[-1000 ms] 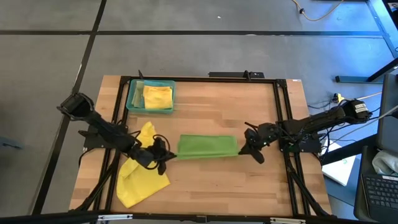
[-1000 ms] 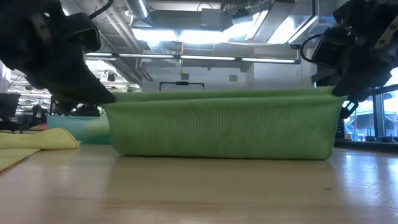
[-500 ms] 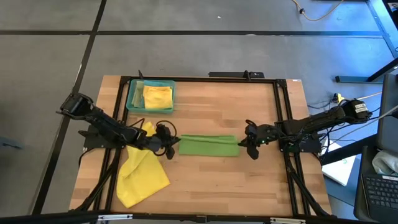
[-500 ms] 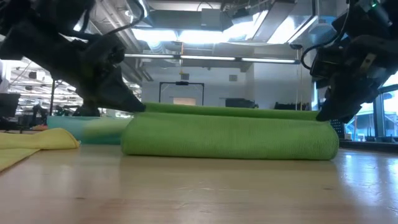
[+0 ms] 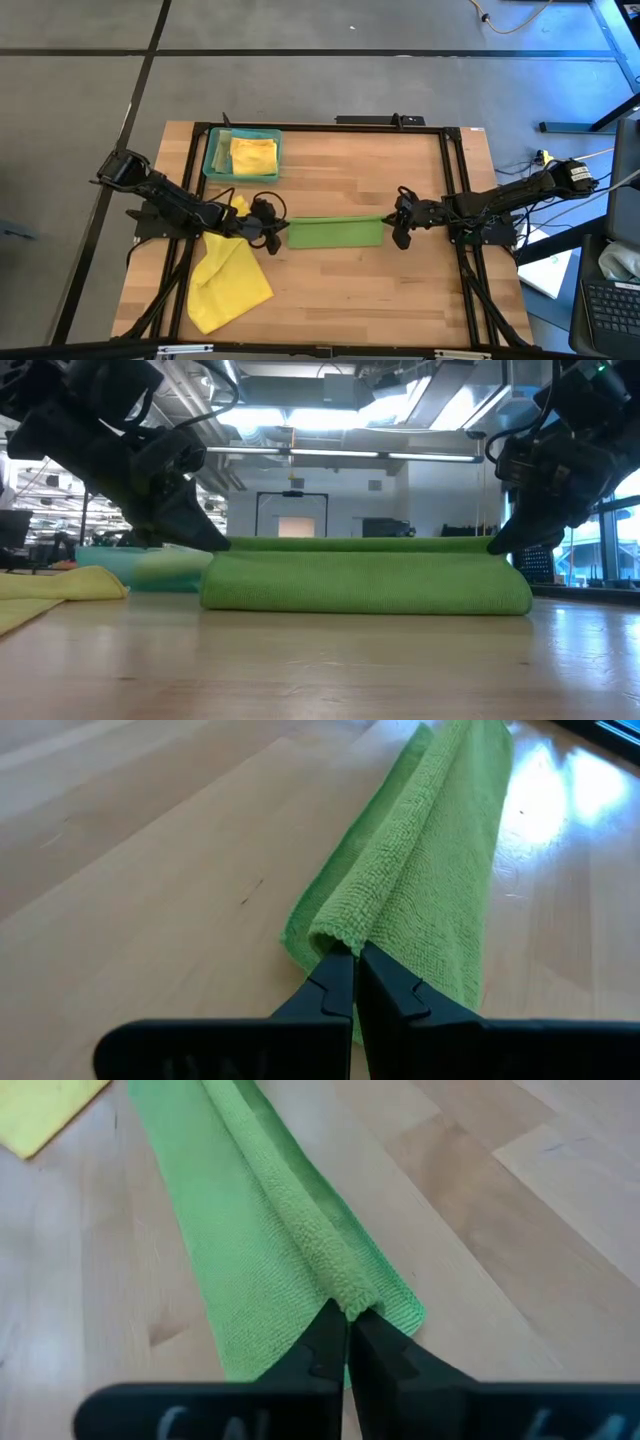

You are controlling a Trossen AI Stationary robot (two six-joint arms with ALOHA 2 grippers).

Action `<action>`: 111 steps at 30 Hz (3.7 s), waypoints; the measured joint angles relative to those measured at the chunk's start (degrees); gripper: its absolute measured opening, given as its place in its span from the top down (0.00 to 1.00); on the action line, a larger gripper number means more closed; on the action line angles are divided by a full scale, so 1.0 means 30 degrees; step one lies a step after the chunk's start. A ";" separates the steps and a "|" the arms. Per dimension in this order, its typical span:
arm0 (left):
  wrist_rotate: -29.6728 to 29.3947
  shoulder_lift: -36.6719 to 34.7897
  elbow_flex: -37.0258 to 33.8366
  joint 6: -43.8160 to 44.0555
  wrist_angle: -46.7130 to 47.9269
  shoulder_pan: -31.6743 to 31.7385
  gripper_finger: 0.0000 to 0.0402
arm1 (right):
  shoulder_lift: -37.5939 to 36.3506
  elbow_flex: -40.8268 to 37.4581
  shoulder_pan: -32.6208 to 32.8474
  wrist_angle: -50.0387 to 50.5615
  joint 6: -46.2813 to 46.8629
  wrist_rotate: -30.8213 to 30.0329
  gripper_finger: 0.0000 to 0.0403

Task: Fold microfiber towels
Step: Fold the green microfiber cloth

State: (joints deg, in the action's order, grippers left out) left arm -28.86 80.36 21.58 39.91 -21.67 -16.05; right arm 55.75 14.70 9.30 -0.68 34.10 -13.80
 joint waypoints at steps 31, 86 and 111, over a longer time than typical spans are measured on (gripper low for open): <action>0.2520 -0.1825 0.0000 0.0909 0.2239 0.0147 0.70 | 0.0015 0.2295 0.0000 -0.0851 0.1428 0.3880 0.60; 0.9352 0.1527 0.3993 -1.4507 0.5592 0.6015 0.71 | 1.3493 1.3923 0.3884 0.1620 0.8556 0.5372 0.76; 1.2466 0.2076 0.3985 -1.4398 0.6106 0.7016 0.71 | 1.3478 1.3908 0.4102 0.1759 0.8431 0.3970 0.76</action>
State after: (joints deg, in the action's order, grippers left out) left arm 8.54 86.59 33.54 -3.29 -3.35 4.99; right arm 96.18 56.42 21.61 4.60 59.40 -1.89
